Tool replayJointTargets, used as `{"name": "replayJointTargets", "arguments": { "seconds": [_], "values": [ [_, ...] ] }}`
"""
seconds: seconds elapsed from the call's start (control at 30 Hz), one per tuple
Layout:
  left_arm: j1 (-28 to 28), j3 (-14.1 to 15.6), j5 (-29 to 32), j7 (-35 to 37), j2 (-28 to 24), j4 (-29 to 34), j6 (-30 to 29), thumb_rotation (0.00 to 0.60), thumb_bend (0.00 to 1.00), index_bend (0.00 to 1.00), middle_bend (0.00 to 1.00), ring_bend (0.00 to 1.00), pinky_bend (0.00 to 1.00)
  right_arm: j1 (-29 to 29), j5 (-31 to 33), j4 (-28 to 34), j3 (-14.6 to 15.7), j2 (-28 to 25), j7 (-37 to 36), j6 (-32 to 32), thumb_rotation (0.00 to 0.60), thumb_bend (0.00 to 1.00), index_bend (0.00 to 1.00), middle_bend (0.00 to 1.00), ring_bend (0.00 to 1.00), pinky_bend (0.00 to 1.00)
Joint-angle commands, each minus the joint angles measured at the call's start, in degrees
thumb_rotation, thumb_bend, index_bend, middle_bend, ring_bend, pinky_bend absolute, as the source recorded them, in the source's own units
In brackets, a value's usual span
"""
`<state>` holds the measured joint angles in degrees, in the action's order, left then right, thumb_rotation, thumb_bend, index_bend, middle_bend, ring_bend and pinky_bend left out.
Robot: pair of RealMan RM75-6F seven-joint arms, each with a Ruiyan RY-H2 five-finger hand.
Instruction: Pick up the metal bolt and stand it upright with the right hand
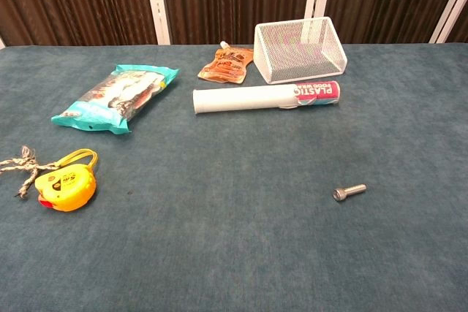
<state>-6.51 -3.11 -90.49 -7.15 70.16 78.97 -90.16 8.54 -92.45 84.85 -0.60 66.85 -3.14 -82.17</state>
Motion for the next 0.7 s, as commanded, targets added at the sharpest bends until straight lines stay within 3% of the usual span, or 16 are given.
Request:
{"name": "replayJointTargets", "arguments": {
  "seconds": [0.03, 0.3, 0.37, 0.43, 0.63, 0.7],
  "values": [
    [0.07, -0.25, 0.74, 0.56, 0.33, 0.18, 0.28, 0.600, 0.37, 0.38, 0.30, 0.32, 0.46, 0.06, 0.05, 0.29, 0.05, -0.27, -0.45, 0.10, 0.600, 0.24, 0.21, 0.14, 0.09, 0.42],
    [0.31, 0.03, 0.55, 0.55, -0.47, 1.82, 0.03, 0.600, 0.37, 0.40, 0.31, 0.32, 0.46, 0.83, -1.50, -0.73, 0.58, 0.00, -1.40, 0.48, 0.600, 0.24, 0.21, 0.15, 0.09, 0.42],
    [0.31, 0.00, 0.60, 0.92, -0.52, 1.76, 0.01, 0.600, 0.37, 0.40, 0.32, 0.32, 0.46, 1.07, -2.82, -2.33, 0.35, 0.99, -1.77, -0.84, 0.600, 0.24, 0.25, 0.21, 0.16, 0.42],
    [0.38, 0.04, 1.10, 1.24, -0.70, 1.80, 0.46, 0.600, 0.37, 0.40, 0.32, 0.32, 0.46, 1.33, -4.26, -4.60, 0.09, 2.52, -2.38, -2.46, 0.600, 0.24, 0.29, 0.33, 0.32, 0.46],
    [0.82, 0.27, 1.69, 2.11, -2.02, 4.24, 0.77, 0.600, 0.37, 0.40, 0.32, 0.32, 0.46, 3.43, -6.00, -4.94, 0.08, 3.75, -1.32, -1.16, 0.600, 0.24, 0.34, 0.62, 0.67, 0.75],
    [0.94, 0.48, 1.44, 2.05, -2.41, 4.97, 0.67, 0.600, 0.38, 0.40, 0.32, 0.32, 0.46, 4.54, -6.25, -2.93, 0.30, 3.09, 0.40, 0.84, 0.600, 0.24, 0.34, 0.68, 0.73, 0.80]
  ]
}}
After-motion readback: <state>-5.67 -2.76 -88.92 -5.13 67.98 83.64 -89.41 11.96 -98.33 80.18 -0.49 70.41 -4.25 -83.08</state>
